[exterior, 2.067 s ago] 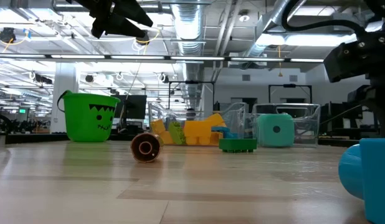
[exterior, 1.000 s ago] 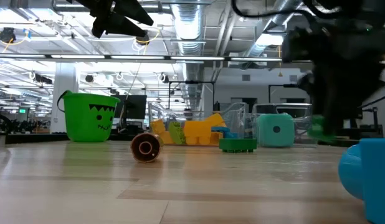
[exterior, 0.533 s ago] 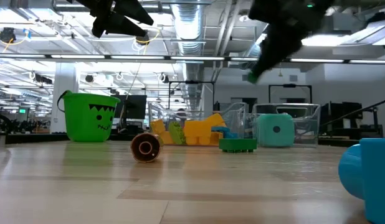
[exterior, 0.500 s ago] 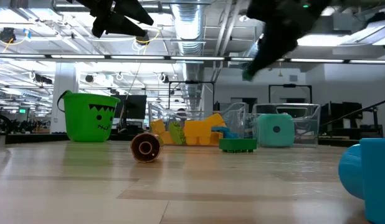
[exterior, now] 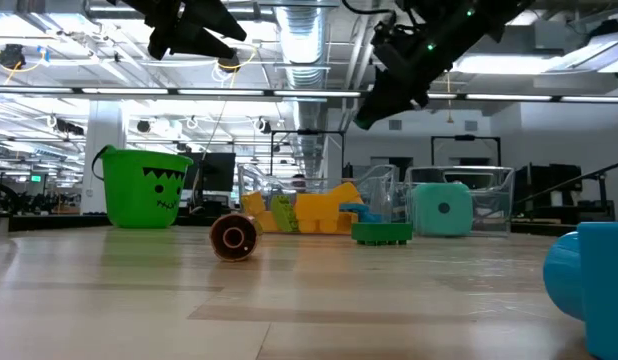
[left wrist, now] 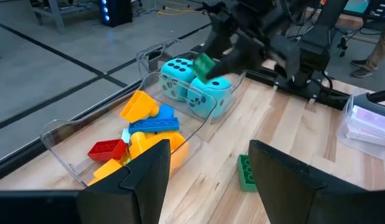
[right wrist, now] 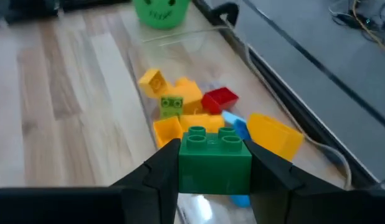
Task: Pick & Place Toys
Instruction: Put the green gamepiece into the left transparent bin
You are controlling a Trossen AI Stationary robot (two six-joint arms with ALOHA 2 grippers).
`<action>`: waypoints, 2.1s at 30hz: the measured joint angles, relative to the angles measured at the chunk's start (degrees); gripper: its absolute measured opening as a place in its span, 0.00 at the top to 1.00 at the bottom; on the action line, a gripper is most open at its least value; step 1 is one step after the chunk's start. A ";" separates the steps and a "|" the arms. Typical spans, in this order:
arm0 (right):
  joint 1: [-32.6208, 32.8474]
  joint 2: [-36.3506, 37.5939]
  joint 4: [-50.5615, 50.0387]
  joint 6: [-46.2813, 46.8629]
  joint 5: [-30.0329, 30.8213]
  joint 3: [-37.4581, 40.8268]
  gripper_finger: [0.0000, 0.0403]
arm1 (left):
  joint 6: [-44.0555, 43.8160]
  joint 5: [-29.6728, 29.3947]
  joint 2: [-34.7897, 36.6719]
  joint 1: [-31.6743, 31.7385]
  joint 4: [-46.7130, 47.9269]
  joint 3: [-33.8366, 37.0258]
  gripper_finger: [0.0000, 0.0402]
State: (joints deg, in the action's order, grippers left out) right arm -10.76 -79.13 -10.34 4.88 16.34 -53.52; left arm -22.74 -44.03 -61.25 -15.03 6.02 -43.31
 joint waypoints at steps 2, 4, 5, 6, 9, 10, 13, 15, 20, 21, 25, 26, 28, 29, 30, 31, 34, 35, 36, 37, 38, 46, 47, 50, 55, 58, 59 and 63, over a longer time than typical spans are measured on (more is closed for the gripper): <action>-1.43 -0.19 0.32 1.48 -1.30 -0.06 0.65 | -0.02 -0.02 0.00 0.00 0.01 0.00 0.47; -2.39 -0.92 0.04 2.86 -1.54 -0.05 0.65 | -0.02 0.00 0.00 -0.01 0.05 0.00 0.47; -2.79 -1.07 -0.34 3.13 -1.60 0.03 0.65 | -0.02 -0.02 0.00 -0.02 0.08 0.00 0.47; -3.15 -1.52 0.34 3.23 -1.64 0.01 0.65 | -0.02 -0.02 0.00 0.00 0.03 0.00 0.47; -3.30 -3.30 0.51 3.56 -2.37 -0.01 0.65 | -0.02 -0.02 0.00 0.00 -0.02 0.01 0.47; -3.30 -4.12 1.04 3.61 -2.41 0.01 0.65 | -0.02 -0.02 0.00 -0.01 -0.07 0.02 0.47; -3.30 -6.48 2.16 3.59 -2.52 0.01 0.65 | -0.02 -0.02 0.00 0.00 -0.09 0.02 0.47; -3.51 -8.08 2.89 3.18 -2.49 0.01 0.65 | -0.02 -0.02 0.00 0.00 0.00 0.02 0.47; -4.66 -10.16 3.33 2.85 -2.49 0.01 0.64 | -0.02 -0.02 0.00 0.00 -0.02 0.02 0.47; -4.99 -10.23 3.42 2.85 -2.48 0.01 0.64 | -0.02 -0.02 0.00 0.00 -0.02 0.02 0.47; -5.63 -10.22 3.45 3.09 -2.62 0.01 0.64 | 0.24 0.00 0.00 0.00 -0.02 0.02 0.47; -5.64 -10.20 3.43 3.09 -2.73 0.01 0.64 | 0.26 -0.02 0.00 0.00 -0.02 0.02 0.47; -5.57 -10.17 3.45 3.09 -2.81 0.01 0.64 | 0.26 0.00 0.00 0.00 -0.02 0.02 0.47; -5.52 -10.17 3.42 3.09 -2.85 0.01 0.64 | 0.26 0.00 0.00 0.00 -0.02 0.02 0.47; -5.39 -10.17 3.38 3.09 -2.87 0.01 0.64 | 0.28 0.00 0.00 0.00 -0.02 0.02 0.47; -5.32 -10.17 3.38 3.09 -2.90 0.01 0.64 | 0.28 -0.01 0.00 0.00 -0.02 0.02 0.47; -4.91 -10.17 3.38 3.09 -2.93 0.01 0.64 | 0.26 0.00 0.00 0.00 -0.02 0.02 0.47; -4.80 -10.17 3.38 3.10 -2.93 0.01 0.64 | 0.24 0.00 0.00 0.00 -0.02 0.02 0.47; -4.68 -10.17 3.38 3.10 -2.93 0.01 0.64 | 0.24 0.00 0.00 0.00 -0.02 0.02 0.47; -4.66 -10.17 3.37 3.09 -2.93 0.01 0.64 | 0.24 0.00 0.00 0.00 -0.02 0.02 0.47; -4.66 -10.17 3.34 3.05 -2.93 0.01 0.64 | 0.24 -0.01 0.00 -0.01 -0.02 0.02 0.47; -4.66 -10.11 3.32 3.27 -2.93 0.01 0.63 | 0.24 0.00 0.00 0.00 -0.02 0.02 0.47; -4.66 -10.10 3.29 3.71 -2.91 0.01 0.63 | 0.24 0.00 0.00 0.00 -0.02 0.02 0.47; -4.66 -10.10 3.17 5.06 -2.91 0.01 0.59 | 0.24 0.00 0.00 0.00 -0.02 0.02 0.47; -4.66 -10.10 3.10 5.21 -2.91 0.01 0.49 | 0.22 0.00 0.00 0.00 -0.02 0.02 0.47; -4.66 -10.10 3.10 5.21 -2.89 0.01 0.43 | 0.22 0.00 0.00 -0.01 -0.02 0.02 0.47; -4.66 -10.10 3.10 5.21 -2.89 0.01 0.42 | 0.22 0.00 0.00 0.00 -0.02 0.02 0.47; -4.66 -10.10 3.10 5.21 -2.87 0.01 0.39 | 0.22 0.00 0.00 0.00 -0.02 0.02 0.47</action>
State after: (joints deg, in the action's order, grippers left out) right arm -15.42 -89.23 -7.25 10.09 13.47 -53.52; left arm -22.52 -44.03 -61.25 -15.03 6.00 -43.29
